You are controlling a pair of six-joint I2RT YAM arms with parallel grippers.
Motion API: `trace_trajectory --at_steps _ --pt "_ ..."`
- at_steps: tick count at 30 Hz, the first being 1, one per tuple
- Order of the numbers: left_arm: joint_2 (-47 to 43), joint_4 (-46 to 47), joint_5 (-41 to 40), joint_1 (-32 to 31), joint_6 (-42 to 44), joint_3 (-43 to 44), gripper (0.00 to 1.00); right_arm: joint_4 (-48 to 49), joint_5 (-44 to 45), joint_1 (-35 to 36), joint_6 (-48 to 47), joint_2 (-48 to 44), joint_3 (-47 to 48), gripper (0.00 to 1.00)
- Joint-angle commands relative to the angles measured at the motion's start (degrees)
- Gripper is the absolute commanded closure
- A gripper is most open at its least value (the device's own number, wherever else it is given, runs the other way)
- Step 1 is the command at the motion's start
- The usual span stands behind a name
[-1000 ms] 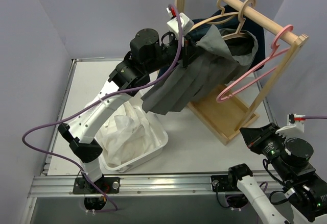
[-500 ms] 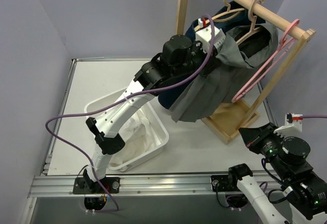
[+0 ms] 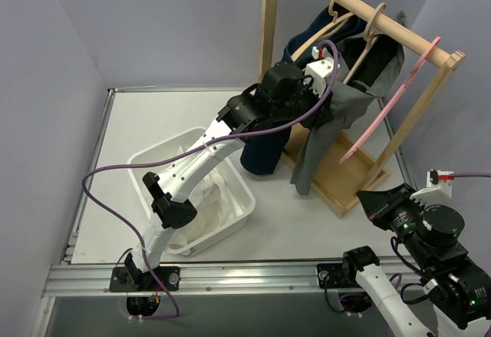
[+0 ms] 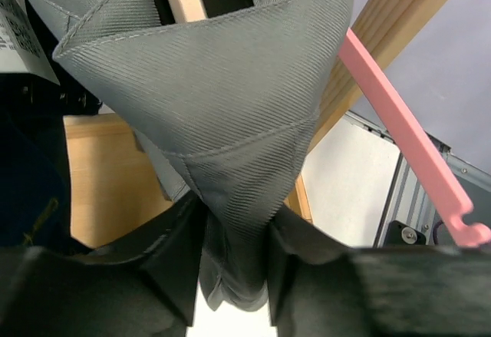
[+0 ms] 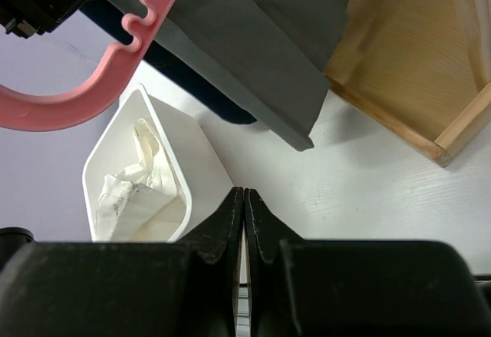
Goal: Remove the skirt from the hanger
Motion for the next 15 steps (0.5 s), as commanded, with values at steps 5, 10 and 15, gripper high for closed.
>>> trace_trajectory --at_steps 5,10,15 --pt "4.3 0.8 0.7 2.2 -1.9 8.0 0.46 0.7 0.4 0.3 0.5 1.4 3.4 1.00" --pt "4.3 4.5 -1.2 2.3 -2.7 6.2 0.39 0.7 0.0 0.3 0.4 1.9 3.2 1.00" --pt "4.1 6.4 -4.5 2.3 -2.8 5.6 0.96 1.8 -0.8 0.2 1.0 1.1 2.2 1.00"
